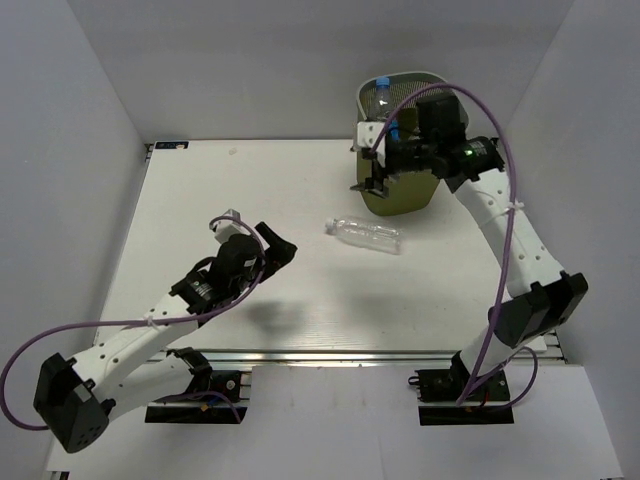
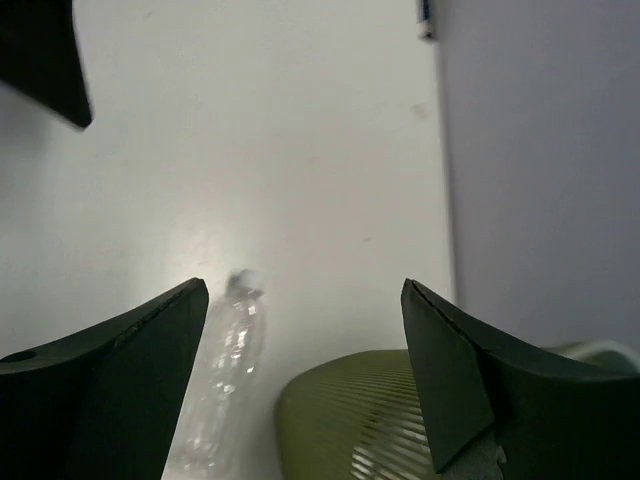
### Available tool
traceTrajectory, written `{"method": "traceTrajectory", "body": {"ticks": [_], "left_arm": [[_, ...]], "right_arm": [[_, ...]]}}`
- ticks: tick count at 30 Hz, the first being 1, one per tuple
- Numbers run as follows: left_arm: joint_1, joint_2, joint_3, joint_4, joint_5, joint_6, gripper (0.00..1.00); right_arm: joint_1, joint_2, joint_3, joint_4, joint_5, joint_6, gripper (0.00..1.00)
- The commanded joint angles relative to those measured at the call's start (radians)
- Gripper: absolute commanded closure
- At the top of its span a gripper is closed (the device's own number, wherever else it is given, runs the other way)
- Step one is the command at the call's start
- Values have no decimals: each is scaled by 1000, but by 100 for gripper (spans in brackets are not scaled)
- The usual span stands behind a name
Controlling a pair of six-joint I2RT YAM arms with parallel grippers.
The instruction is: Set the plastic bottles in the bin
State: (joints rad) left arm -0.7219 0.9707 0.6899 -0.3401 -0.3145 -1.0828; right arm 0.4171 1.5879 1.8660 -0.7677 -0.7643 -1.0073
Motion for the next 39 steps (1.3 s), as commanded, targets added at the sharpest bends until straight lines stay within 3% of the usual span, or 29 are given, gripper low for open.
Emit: {"method": "traceTrajectory", "body": {"ticks": [1,2,7,9,14,29,33,34,35,39], "left_arm": [[4,-72,-32,-51,-52,24,0],[4,-84,-45,-51,-52,24,0],[4,-142,-66,-91,-72,14,0],[4,-167,-75,-105,-72,5,0],[4,-202,-96,-123,-81,-6,0],[4,-230,-105,-171,-100,-25,0],[4,-230,-105,-191,-100,-25,0],[4,-230,-96,-191,-100,-25,0],[4,-230,-96,-191,-100,-25,0],[4,-240,-105,-200,-109,-25,0]], "right_arm": [[31,58,-97,-150,14,-87,17],[66,64,-117,-112,128,-55,17],[115,93,-263,149,403,139,15],[123,116,-249,157,503,160,12],[140,233,-175,27,539,154,11],[161,406,-352,194,812,213,11],[160,435,-379,193,811,202,14],[158,434,-384,180,803,187,23],[157,435,-383,160,710,158,25],[157,454,-372,-51,574,105,29]]}}
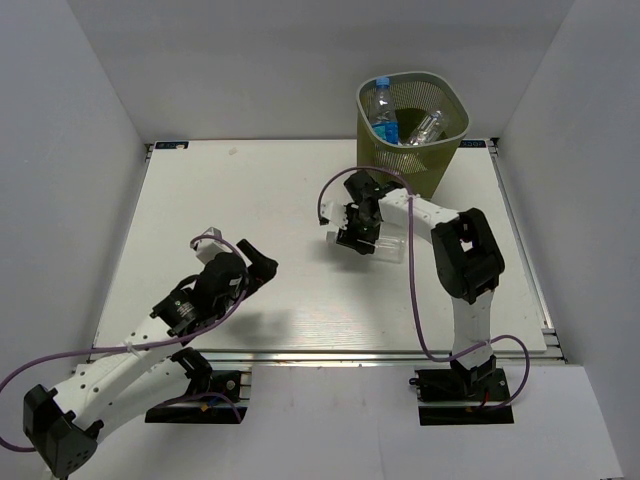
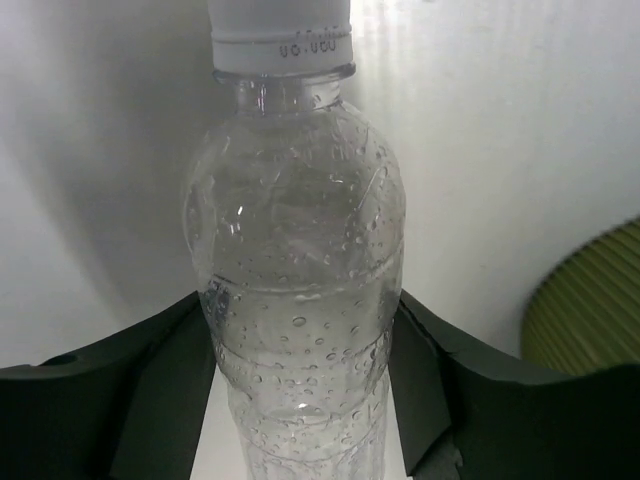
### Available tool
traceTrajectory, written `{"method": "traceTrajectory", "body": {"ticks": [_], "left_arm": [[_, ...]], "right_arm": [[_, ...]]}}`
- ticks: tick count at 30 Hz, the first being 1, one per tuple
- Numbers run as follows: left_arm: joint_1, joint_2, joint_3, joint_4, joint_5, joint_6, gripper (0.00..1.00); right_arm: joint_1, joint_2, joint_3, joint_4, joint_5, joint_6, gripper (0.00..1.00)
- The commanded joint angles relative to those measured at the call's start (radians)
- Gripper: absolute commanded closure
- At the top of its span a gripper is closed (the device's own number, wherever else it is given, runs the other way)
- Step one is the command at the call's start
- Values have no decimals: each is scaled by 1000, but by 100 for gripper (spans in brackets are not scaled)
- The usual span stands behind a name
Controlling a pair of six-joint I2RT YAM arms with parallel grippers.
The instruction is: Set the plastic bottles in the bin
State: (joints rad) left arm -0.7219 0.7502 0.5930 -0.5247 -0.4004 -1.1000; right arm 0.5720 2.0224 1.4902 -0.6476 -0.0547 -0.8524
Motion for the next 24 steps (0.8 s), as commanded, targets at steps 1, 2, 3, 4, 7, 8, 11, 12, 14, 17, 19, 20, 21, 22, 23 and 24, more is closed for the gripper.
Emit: {"method": "traceTrajectory", "body": {"ticks": [1,2,3,4,7,8,11,12,14,17,19,20,21,22,23,24], "left_arm": [[4,-20,-9,-15,-23,-8,0],[4,-20,-9,-6,-23,-8,0],[4,-20,-9,-6,-23,-8,0],[4,-20,-9,-6,-23,-8,0],[4,-20,-9,-6,-23,-8,0],[4,-20,-9,-6,-23,-8,0],[4,-43,-19,-15,-32,-8,0],[4,-43,-19,-15,-32,-8,0],[4,-75,-30,-15,-41,-8,0],[4,-103,-41,-15,-52,-8,0],[4,-113,-51,-15,-61,-8,0],[4,-114,-52,-15,-61,-8,0],[4,-124,-52,-6,-61,-8,0],[4,-124,-62,-6,-61,-8,0],[4,-124,-62,-6,-61,-8,0],[4,-124,-62,-6,-61,-8,0]], "right_arm": [[2,24,8,-216,-155,-51,36],[3,27,13,-243,-228,-89,40],[0,24,15,-288,-255,-96,42],[3,10,16,-334,-275,-102,51],[3,-26,31,-501,-471,-249,75],[0,-40,53,-535,-540,-345,83],[-1,-138,173,-606,-666,-363,84],[-3,-178,208,-604,-732,-350,86],[-3,-229,366,-571,-766,-282,88],[-3,-286,498,-414,-784,-124,89],[-12,-330,480,-284,-730,69,89],[-12,-432,451,-15,-667,114,89],[-21,-470,335,84,-627,203,89],[-18,-538,293,276,-508,272,87],[-21,-568,257,448,-460,317,84],[-23,-611,181,580,-412,325,84]]}}
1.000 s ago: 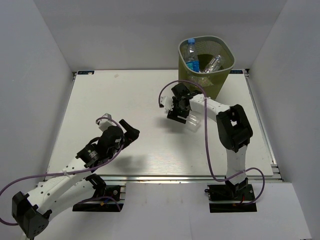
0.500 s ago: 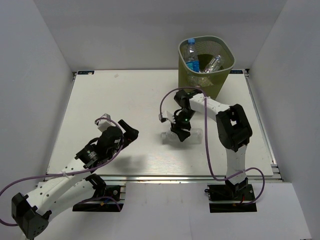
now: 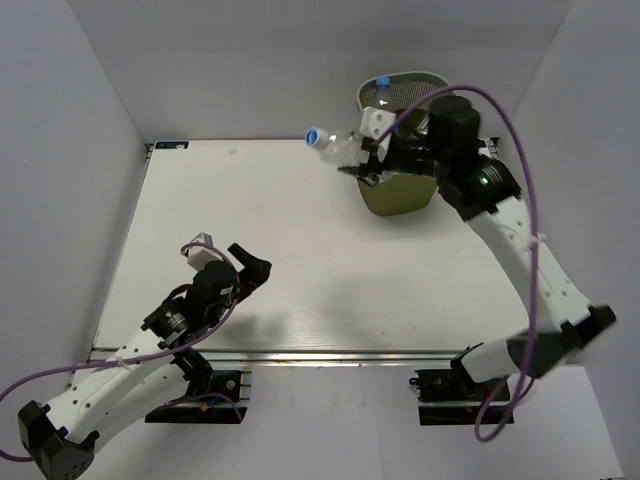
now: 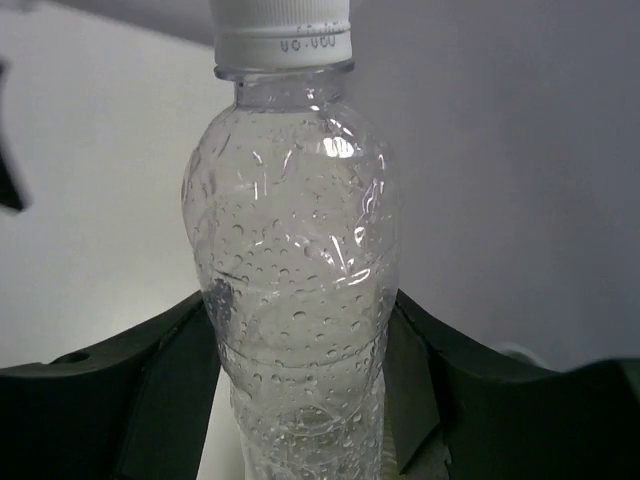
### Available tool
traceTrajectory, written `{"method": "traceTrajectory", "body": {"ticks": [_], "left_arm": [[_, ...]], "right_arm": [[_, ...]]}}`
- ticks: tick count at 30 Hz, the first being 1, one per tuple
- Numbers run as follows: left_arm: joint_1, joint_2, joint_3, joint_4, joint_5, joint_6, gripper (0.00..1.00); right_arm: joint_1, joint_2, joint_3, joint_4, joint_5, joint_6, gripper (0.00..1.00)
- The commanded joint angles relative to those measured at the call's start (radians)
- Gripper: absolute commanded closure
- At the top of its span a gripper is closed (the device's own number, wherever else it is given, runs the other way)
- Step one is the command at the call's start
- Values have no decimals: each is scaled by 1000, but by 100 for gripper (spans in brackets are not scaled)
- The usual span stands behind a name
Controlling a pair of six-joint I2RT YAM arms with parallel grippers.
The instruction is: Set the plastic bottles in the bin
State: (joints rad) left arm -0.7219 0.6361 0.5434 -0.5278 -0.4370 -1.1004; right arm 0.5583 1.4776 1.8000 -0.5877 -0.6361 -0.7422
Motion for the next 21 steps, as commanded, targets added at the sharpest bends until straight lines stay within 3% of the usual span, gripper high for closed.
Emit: {"method": "traceTrajectory", "body": {"ticks": [1,3,6,13,16,17,21], "left_arm": [[4,-10,-13,6,-25,-7,0],[4,-10,-22,17,-25,-7,0],[4,-10,-22,28,-16,-7,0],[4,-10,-22,37,-16,-7,0],[4,-10,-22,28,-6,-7,0],[4,-19,-22,28,-6,-7,0],[4,-19,-31,52,4,-7,0]], "right_arm": [[-11,-88,-136,566,309,218,84],[-23,-77,-131,691,386,213,84],[-67,-33,-119,750,522,188,84],[-210,168,7,616,578,228,77],[-256,222,56,507,501,262,42],[-262,228,74,494,498,285,10],[-284,216,68,494,472,377,10]]}}
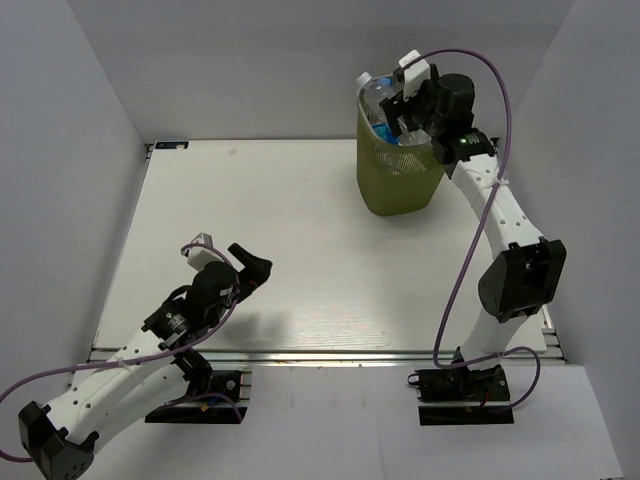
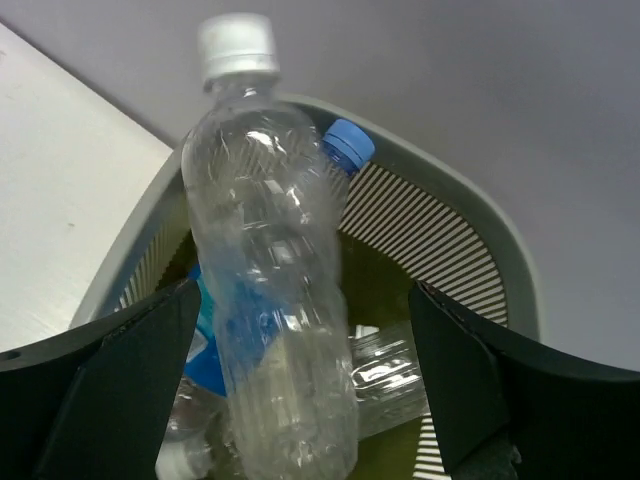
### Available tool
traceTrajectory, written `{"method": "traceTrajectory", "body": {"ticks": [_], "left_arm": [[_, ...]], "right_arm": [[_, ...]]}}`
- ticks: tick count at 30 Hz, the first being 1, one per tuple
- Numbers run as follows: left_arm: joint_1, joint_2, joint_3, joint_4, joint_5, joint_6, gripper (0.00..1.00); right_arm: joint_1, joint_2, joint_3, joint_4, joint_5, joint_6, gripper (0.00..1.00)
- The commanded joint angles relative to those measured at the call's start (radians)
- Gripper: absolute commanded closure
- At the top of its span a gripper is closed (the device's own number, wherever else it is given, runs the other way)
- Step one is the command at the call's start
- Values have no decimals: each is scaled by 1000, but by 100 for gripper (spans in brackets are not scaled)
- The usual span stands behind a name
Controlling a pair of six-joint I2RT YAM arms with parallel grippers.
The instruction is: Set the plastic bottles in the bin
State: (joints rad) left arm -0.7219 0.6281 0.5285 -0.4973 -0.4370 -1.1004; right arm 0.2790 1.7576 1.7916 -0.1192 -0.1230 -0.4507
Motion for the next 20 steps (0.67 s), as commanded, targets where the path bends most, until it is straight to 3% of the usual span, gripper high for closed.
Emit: {"method": "traceTrajectory", "body": {"ticks": [1,4,6,8,12,13,16,20], "left_arm": [[4,-11,-16,38,15,19,0],[4,22,5,133,70,137,0],[4,86,51,187,122,207,0],[4,139,89,200,152,289,0],[4,252,159,209,204,349,0],[4,252,168,223,214,349,0],[4,277,168,253,224,359,0],[4,300,206,253,213,401,0]], "right_arm": [[-11,-67,84,12,-61,122,10],[-11,-61,190,-118,-183,158,10],[2,-55,288,-291,-258,162,10],[23,-90,278,-349,-278,184,10],[63,-307,54,-285,-196,199,10],[71,-385,-92,-243,-191,199,10],[84,-546,-302,-183,-178,181,10],[92,-564,-348,-283,-80,207,10]]}}
